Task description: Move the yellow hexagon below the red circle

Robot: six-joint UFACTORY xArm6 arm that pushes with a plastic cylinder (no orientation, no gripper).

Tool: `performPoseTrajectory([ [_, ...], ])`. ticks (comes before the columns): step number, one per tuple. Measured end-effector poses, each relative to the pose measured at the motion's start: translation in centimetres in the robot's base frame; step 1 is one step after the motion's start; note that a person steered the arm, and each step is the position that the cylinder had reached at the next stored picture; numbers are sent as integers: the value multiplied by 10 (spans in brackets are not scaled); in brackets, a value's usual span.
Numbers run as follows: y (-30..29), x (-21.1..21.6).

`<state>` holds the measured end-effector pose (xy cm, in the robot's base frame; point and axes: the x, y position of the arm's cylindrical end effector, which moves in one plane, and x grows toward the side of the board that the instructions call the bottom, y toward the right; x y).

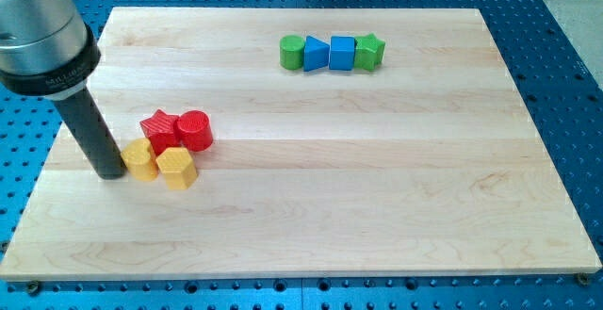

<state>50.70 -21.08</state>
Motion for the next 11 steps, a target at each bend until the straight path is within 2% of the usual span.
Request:
performPoseTrajectory([
  [1, 2, 41],
  [2, 18, 50],
  [6, 53, -6],
  [9, 60, -3],
  [10, 60, 34],
  [11, 64, 46],
])
